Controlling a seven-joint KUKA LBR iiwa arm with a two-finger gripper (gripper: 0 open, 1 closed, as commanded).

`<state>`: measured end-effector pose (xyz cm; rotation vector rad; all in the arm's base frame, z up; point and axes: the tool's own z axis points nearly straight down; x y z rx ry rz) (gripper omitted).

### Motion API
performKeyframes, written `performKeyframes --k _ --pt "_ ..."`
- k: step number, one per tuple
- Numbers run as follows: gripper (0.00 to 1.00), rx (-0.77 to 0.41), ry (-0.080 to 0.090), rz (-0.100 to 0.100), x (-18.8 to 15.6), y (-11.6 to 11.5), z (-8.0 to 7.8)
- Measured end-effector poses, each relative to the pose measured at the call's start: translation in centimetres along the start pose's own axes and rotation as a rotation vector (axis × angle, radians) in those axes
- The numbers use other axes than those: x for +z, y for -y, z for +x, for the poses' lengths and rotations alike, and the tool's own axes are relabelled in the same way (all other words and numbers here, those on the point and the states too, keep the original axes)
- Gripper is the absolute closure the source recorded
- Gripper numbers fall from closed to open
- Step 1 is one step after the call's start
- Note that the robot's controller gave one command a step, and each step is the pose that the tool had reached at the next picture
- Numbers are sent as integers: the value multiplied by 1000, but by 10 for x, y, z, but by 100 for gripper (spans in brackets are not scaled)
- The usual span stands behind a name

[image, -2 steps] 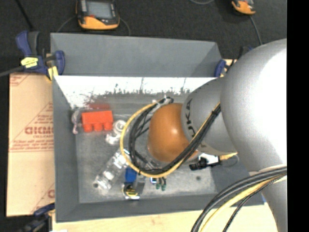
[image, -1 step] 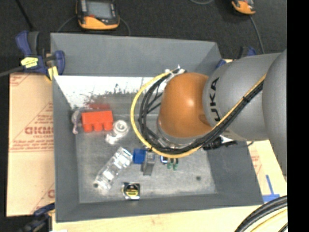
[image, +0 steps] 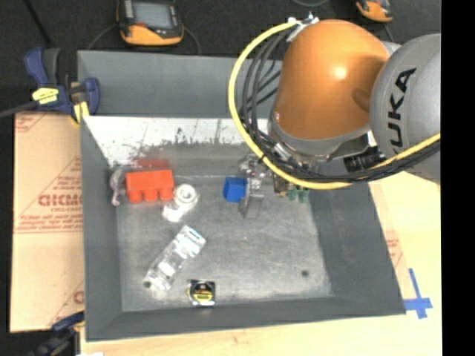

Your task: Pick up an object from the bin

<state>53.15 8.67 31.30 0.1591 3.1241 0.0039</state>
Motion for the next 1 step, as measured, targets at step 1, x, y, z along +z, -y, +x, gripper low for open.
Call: performKeyframes --k 1 --pt "100 83 -12 3 -7 6 24"
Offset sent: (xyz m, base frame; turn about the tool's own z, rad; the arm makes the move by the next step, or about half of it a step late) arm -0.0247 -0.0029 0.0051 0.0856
